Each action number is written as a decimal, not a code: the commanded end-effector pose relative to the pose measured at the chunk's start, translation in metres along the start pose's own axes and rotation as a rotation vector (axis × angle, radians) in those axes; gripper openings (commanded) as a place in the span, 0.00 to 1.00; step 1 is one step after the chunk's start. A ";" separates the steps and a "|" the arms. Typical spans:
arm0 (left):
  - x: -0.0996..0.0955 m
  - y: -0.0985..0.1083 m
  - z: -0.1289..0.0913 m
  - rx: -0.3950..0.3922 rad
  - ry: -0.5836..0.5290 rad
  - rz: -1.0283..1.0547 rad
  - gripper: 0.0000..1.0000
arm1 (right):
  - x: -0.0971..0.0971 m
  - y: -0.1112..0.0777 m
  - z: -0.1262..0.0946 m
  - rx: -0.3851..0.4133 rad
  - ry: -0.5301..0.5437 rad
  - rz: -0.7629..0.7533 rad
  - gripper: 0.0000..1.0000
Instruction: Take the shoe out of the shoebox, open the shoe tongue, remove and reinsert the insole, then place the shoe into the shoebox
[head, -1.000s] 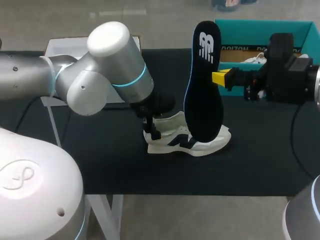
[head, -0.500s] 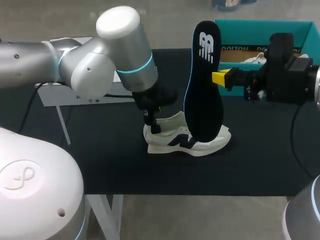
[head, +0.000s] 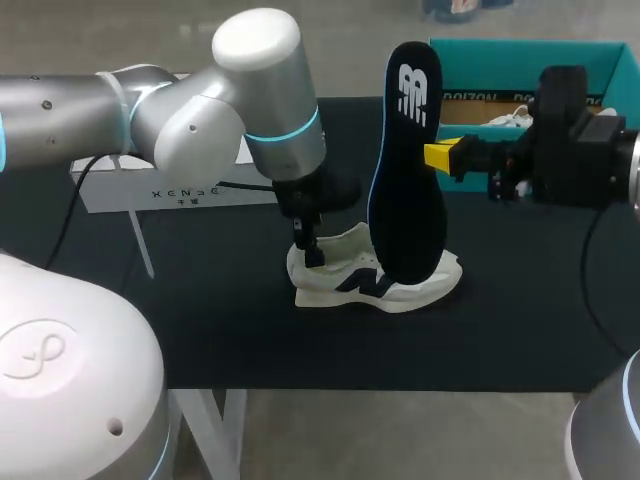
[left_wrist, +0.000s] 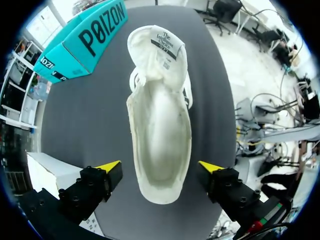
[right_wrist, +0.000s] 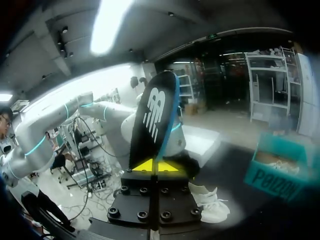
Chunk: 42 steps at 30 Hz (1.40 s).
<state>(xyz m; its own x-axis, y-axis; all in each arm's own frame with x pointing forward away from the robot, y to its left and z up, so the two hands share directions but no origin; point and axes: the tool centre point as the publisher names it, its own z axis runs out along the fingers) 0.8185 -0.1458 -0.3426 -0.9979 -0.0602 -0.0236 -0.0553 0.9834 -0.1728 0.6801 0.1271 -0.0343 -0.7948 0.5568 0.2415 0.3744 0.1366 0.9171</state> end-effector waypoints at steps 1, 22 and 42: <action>-0.001 -0.002 0.001 -0.006 0.001 0.002 1.00 | 0.001 -0.002 0.000 -0.002 -0.003 0.001 0.00; -0.028 -0.030 0.008 0.006 -0.017 0.021 1.00 | 0.001 -0.002 0.000 -0.002 -0.003 0.001 0.00; -0.059 -0.070 0.056 0.068 0.059 0.077 0.79 | 0.001 -0.002 0.000 -0.002 -0.003 0.001 0.00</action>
<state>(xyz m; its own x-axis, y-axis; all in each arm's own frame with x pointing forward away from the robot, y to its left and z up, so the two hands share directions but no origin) 0.8761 -0.2109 -0.3742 -0.9998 0.0178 -0.0025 0.0179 0.9704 -0.2410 0.6801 0.1271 -0.0341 -0.7947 0.5569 0.2414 0.3746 0.1370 0.9170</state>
